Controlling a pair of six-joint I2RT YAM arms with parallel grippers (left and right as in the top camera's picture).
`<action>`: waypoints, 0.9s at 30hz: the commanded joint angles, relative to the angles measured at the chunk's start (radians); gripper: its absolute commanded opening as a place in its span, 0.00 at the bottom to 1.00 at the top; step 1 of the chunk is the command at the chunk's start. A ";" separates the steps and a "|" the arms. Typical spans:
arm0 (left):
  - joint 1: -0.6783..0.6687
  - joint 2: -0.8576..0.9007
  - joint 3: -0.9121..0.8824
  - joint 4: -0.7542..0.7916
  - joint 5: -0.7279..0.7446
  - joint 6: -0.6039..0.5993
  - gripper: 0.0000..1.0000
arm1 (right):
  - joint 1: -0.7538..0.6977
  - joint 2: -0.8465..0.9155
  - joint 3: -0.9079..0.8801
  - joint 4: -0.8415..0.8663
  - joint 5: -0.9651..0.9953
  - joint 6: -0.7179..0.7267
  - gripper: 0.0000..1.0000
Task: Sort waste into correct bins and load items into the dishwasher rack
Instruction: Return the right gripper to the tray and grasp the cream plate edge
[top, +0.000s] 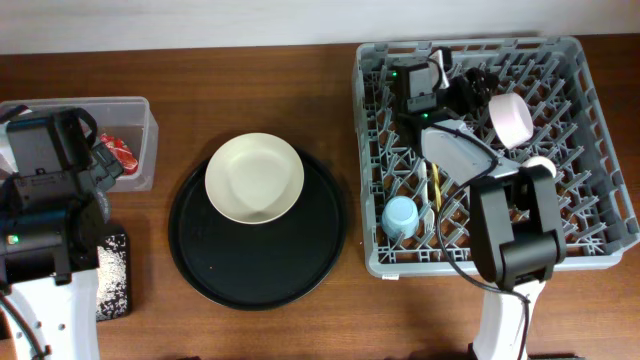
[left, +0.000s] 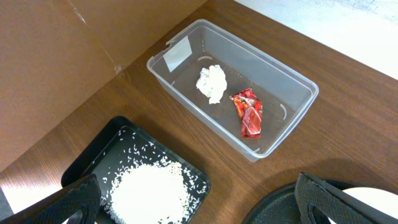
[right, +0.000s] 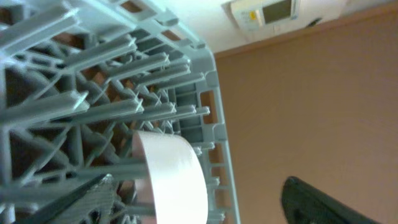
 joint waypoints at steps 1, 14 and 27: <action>0.003 -0.004 0.008 0.002 -0.014 -0.013 0.99 | 0.023 -0.219 0.000 -0.154 -0.123 0.196 0.91; 0.003 -0.004 0.008 0.002 -0.014 -0.014 0.99 | 0.272 -0.476 0.000 -0.516 -1.358 0.742 0.54; 0.003 -0.004 0.008 0.002 -0.014 -0.013 0.99 | 0.391 -0.080 0.000 -0.287 -1.263 0.854 0.49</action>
